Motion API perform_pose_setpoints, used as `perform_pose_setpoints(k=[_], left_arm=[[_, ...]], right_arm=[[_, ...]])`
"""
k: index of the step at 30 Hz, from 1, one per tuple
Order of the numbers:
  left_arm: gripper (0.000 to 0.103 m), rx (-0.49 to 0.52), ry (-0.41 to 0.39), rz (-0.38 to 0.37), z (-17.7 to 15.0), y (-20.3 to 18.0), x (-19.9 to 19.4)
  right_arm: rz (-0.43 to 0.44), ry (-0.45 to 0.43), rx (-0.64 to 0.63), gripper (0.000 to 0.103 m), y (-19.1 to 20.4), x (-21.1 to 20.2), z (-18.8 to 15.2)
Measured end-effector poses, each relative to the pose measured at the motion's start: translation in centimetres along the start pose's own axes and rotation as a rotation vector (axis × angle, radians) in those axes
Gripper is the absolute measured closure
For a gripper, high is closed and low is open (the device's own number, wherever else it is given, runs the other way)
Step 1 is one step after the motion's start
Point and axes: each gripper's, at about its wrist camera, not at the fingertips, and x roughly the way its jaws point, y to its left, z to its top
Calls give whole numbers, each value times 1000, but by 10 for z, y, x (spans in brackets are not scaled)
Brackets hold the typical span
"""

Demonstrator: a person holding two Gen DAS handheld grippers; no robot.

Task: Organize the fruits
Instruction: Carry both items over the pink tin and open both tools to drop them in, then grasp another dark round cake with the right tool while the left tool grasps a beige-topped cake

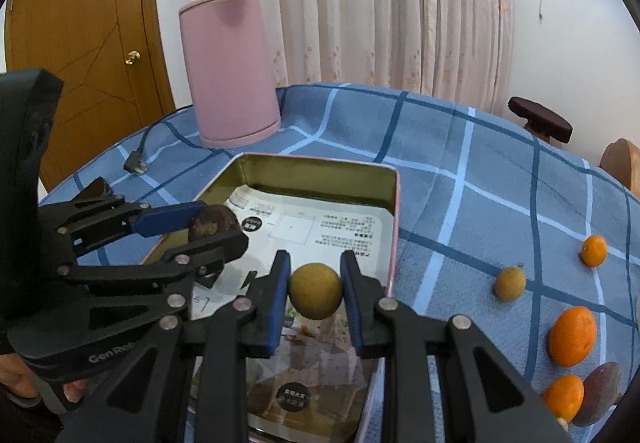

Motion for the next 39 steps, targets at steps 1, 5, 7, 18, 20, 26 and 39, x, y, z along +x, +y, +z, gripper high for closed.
perform_pose_setpoints(k=[1, 5, 7, 18, 20, 26, 39], left_arm=[[61, -10, 1, -3, 0, 0, -1], [59, -32, -5, -11, 0, 2, -8], [55, -31, -21, -8, -1, 0, -16], [29, -2, -115, -110, -8, -52, -50], [29, 13, -107, -149, -11, -69, -51], [29, 87, -72, -200, -22, -113, -50], [29, 175, -34, -246, -28, -159, -39]], right_arm=[[-7, -3, 6, 68, -1, -1, 0], [22, -32, 41, 47, -7, -13, -3], [4, -57, 31, 35, -5, -25, -5], [-239, -122, 26, 15, -39, -131, -72], [-278, -116, 70, 14, -51, -145, -88], [-331, -43, 143, 15, -79, -154, -119], [-228, -14, 228, 57, -98, -147, -132]])
